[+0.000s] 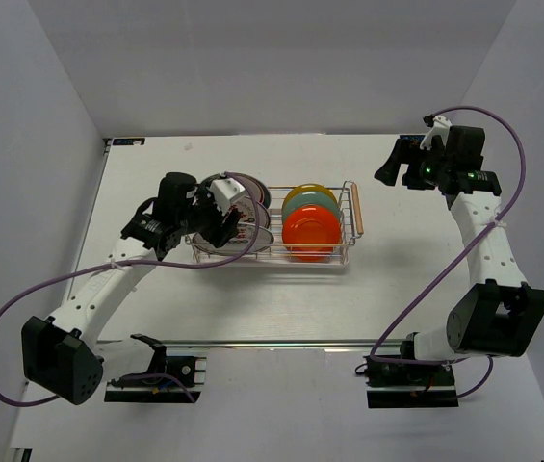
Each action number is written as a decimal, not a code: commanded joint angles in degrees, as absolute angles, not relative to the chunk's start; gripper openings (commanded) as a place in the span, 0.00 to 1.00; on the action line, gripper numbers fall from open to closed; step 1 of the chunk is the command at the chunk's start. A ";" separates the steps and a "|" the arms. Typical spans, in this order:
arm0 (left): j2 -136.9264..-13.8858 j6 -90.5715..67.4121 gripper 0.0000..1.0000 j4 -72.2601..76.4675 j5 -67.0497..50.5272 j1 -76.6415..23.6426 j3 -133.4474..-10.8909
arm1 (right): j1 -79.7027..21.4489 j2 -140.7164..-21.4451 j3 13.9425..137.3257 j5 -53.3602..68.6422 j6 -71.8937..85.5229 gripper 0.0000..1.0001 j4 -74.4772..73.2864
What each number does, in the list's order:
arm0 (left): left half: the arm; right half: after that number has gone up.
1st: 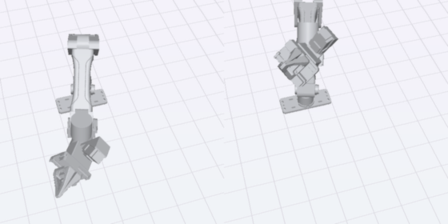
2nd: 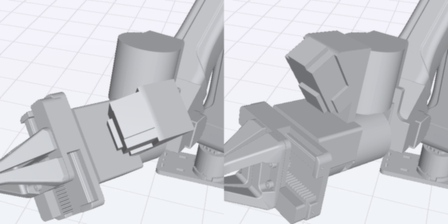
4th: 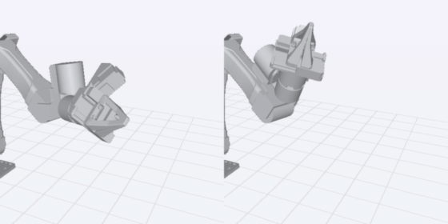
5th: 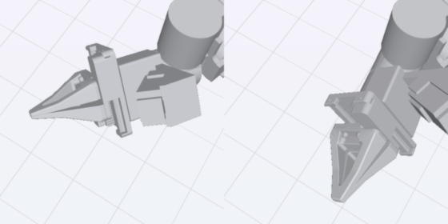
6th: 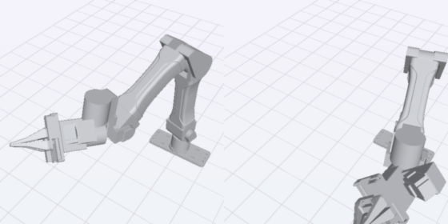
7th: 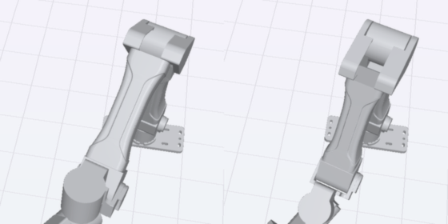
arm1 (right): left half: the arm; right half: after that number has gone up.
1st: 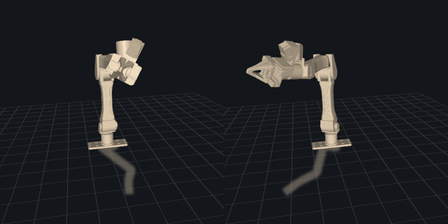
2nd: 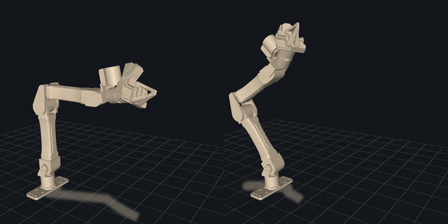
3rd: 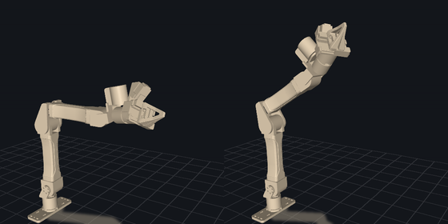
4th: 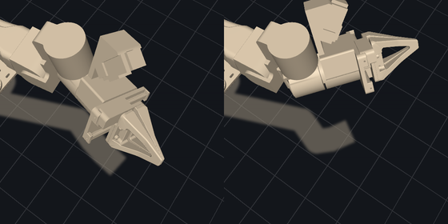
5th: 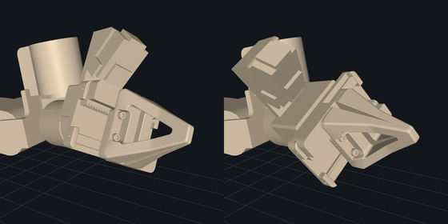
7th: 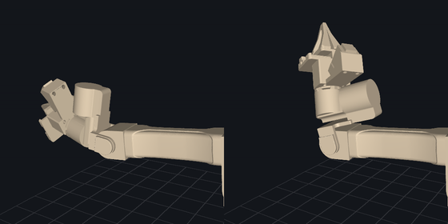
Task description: Unload the plates from the dish rack
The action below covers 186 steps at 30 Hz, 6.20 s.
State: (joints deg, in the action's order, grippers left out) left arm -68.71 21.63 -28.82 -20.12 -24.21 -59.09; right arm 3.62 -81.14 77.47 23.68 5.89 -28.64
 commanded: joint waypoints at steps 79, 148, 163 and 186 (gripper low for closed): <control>-82.71 -42.18 0.00 -11.08 28.48 -0.72 -80.17 | 3.78 -76.56 75.94 18.90 6.86 0.89 -26.02; -85.27 10.17 0.98 -16.16 -65.39 13.02 -84.11 | 3.69 -72.42 67.41 18.63 2.46 0.89 -24.70; -87.62 46.84 0.98 -49.48 -54.69 -5.26 -92.29 | 3.43 -75.76 69.43 19.86 1.67 0.89 -27.25; -93.70 49.31 0.88 -46.67 -35.25 -15.64 -89.04 | 3.34 -76.99 68.73 19.51 0.70 0.89 -27.86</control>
State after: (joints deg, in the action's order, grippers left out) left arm -96.42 48.64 -46.74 -37.01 -15.03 -90.45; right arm 3.62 -76.90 66.65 18.81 1.28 -27.35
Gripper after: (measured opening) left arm 0.887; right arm 0.893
